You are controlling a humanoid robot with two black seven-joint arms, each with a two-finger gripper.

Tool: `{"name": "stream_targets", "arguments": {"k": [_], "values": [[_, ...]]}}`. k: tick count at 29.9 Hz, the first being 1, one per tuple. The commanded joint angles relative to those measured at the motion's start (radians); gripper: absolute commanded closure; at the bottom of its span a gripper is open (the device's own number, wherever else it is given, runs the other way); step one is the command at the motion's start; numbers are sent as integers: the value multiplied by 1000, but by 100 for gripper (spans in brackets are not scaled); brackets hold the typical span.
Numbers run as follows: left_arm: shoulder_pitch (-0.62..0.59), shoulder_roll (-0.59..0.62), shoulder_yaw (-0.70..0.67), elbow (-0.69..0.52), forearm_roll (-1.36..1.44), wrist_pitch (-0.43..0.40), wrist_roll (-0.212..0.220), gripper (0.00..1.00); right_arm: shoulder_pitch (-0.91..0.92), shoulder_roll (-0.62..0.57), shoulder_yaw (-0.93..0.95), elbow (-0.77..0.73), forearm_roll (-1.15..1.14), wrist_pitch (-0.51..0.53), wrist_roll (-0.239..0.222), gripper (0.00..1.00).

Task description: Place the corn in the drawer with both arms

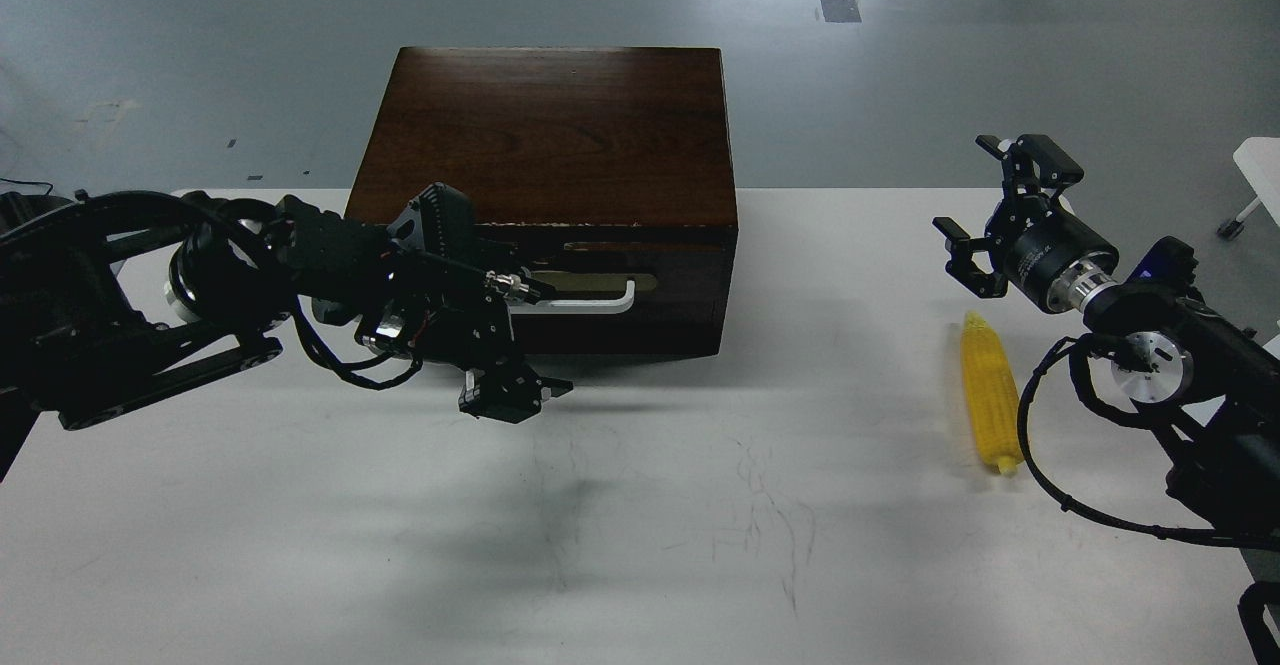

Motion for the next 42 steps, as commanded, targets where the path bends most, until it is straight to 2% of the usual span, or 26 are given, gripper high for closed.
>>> {"name": "stream_targets", "arguments": {"k": [1,28,42], "values": [[0,5,0,-2,0,1,0,1,0,0,0,0,0,1,0,0],[51,43,0,-68,0,4,0,1,6,5,0,-1,0,-1,-2,0],[51,102,0,-153,0,4,0,1,10,8,0,-17,0,1,-2,0]]}}
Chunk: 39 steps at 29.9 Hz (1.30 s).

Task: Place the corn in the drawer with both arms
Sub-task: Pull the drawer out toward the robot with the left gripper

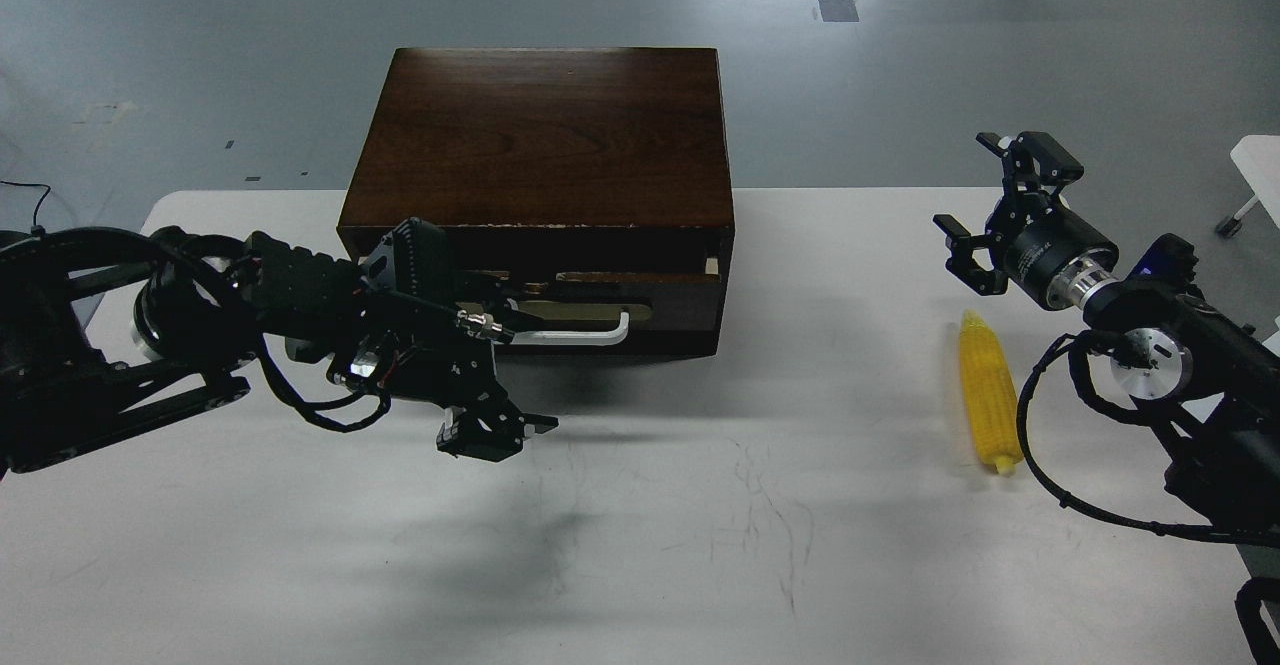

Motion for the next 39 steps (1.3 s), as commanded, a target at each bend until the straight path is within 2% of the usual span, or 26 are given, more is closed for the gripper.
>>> {"name": "stream_targets", "arguments": {"k": [1,23,30,33,39], "values": [[-2,6,-2,-15,1,2,0,1,0,1,0,-3,0,0,0,0],[54,60,-2,-118,1,5,0,1,2,1,0,-3,0,0,0,0],[55,77,-2,-134,1,22,0,1,2,-1,0,-4,0,0,0,0],[63,87,-2,-159,1,54,0,1,3,-1,0,-4,0,0,0,0],[83,108,0,-193,1,56,0,1,2,-5,0,-4,0,0,0,0]]}}
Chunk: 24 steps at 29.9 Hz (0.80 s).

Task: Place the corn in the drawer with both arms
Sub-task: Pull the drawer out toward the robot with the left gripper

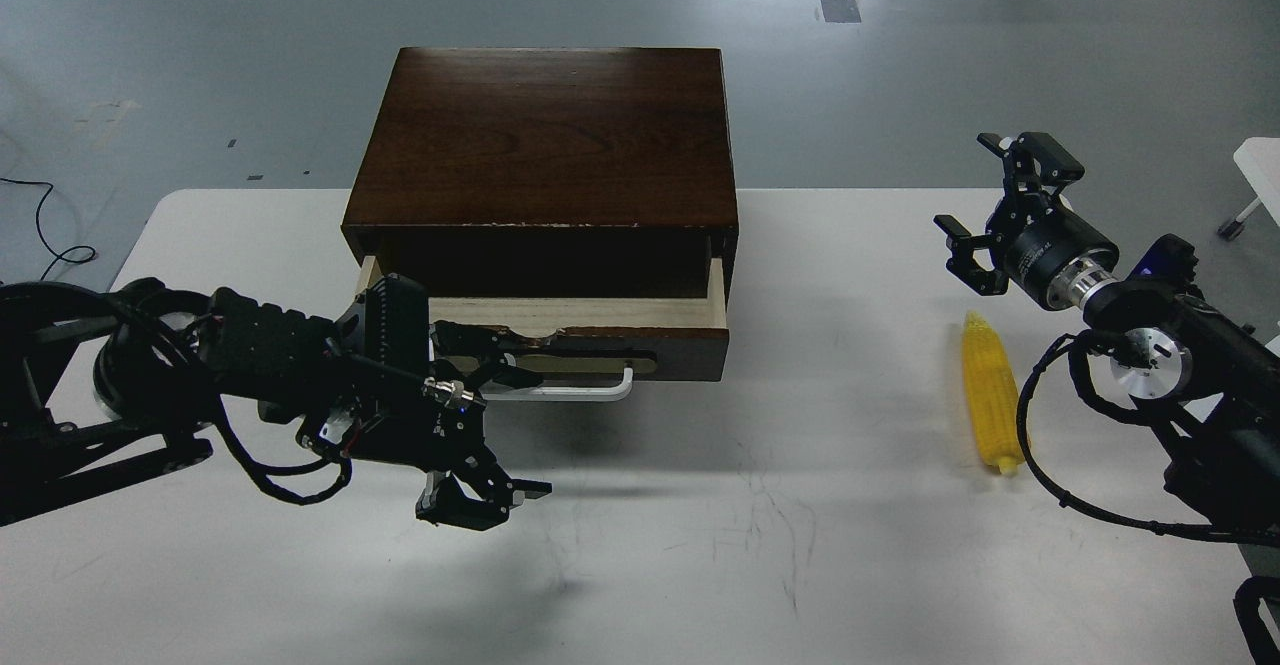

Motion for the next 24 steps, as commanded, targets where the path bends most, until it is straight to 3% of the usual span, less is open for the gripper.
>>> {"name": "stream_targets", "arguments": {"k": [1,24], "values": [[14,4,-1,-4,1,1,0,1,0,-1,0,0,0,0,0,0],[71,44,-2,-6,1,63,0,1,0,8,-1,-31,0,1,-2,0]]}}
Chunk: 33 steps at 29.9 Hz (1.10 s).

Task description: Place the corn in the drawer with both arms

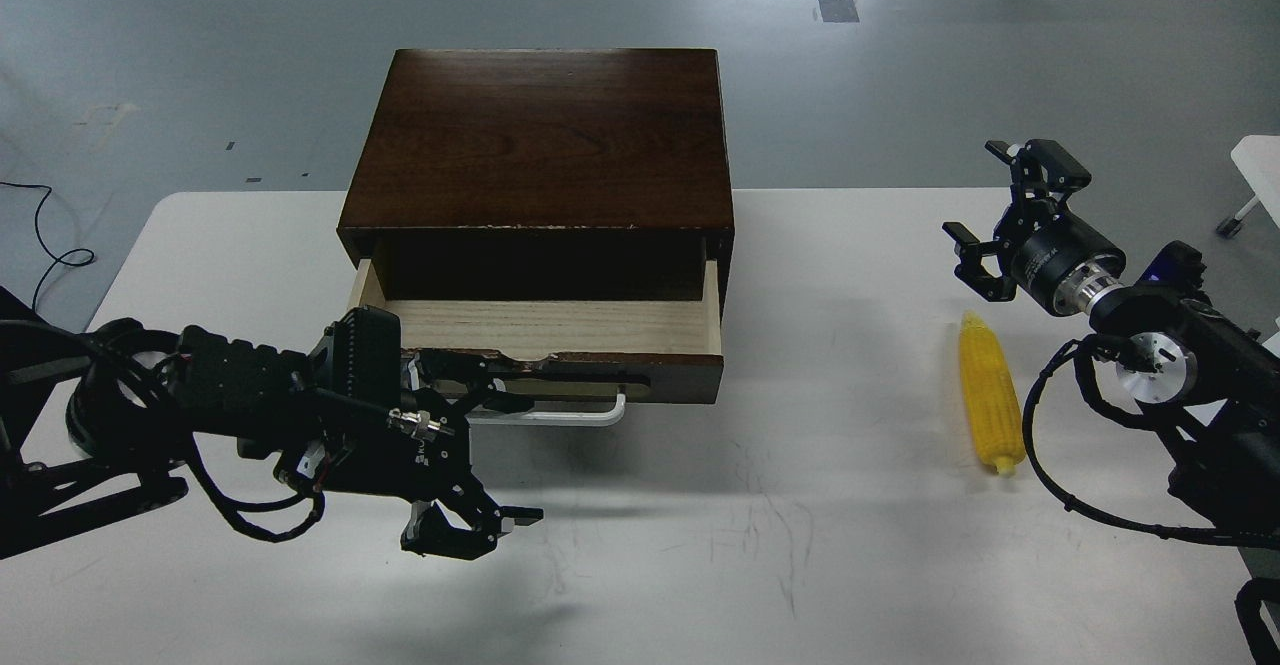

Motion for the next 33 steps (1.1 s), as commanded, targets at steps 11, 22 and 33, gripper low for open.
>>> {"name": "stream_targets", "arguments": {"k": [11,22,33], "values": [[-19,5,-1,-1,1,99,-1,1,2,-9,0,-1,0,1,0,0],[-33,19,2,-1,1,187,-1,1,2,-6,0,-13,0,1,0,0],[-32,106,-6,-1,1,510,-1,1,2,-3,-1,-28,0,3,0,0]]}}
